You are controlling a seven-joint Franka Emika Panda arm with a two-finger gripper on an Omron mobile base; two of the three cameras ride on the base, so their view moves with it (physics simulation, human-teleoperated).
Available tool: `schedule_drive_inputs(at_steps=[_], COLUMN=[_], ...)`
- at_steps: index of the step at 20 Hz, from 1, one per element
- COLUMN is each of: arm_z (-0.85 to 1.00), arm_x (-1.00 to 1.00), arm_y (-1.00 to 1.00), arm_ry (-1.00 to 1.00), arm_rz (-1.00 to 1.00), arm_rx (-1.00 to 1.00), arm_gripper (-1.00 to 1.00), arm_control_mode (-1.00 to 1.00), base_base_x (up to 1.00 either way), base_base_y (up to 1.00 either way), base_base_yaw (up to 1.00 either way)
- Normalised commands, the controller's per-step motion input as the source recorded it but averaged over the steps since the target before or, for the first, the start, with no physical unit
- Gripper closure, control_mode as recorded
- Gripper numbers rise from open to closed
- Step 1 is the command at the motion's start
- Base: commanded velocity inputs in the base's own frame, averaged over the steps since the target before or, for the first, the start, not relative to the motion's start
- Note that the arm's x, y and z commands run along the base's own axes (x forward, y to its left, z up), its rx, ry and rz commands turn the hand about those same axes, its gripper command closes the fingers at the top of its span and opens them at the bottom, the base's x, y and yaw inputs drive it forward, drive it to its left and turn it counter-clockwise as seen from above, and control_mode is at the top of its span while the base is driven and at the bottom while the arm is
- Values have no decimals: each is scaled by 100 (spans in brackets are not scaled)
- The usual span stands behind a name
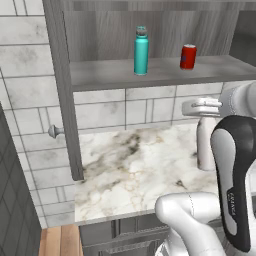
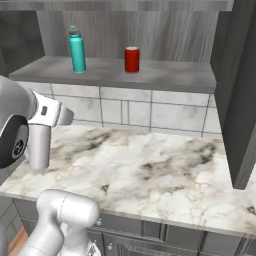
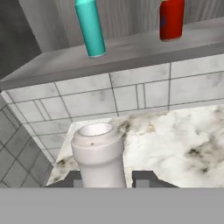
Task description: Sort all alcoholic drinks to one cabinet, and non-alcoholic drinks to the other.
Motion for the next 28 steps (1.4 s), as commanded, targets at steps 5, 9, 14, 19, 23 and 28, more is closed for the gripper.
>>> schedule_drive_inputs(at_steps=[5, 9, 14, 19, 23, 28], arm_z=[0, 0, 0, 0, 0, 0], arm_x=[-14, -13, 0, 0, 0, 0], arm_y=[-19, -8, 0, 0, 0, 0], arm_ry=[0, 0, 0, 0, 0, 0], arm_rz=[-19, -7, 0, 0, 0, 0], arm_rx=[-4, 0, 0, 0, 0, 0], arm_gripper=[100, 100, 100, 100, 100, 100], arm_control_mode=[-100, 100, 100, 100, 100, 100], base_base_x=[0, -23, -85, -100, -79, -12], base_base_y=[0, -14, -43, -52, -67, -92], base_base_yaw=[0, -7, -14, -14, -11, -1])
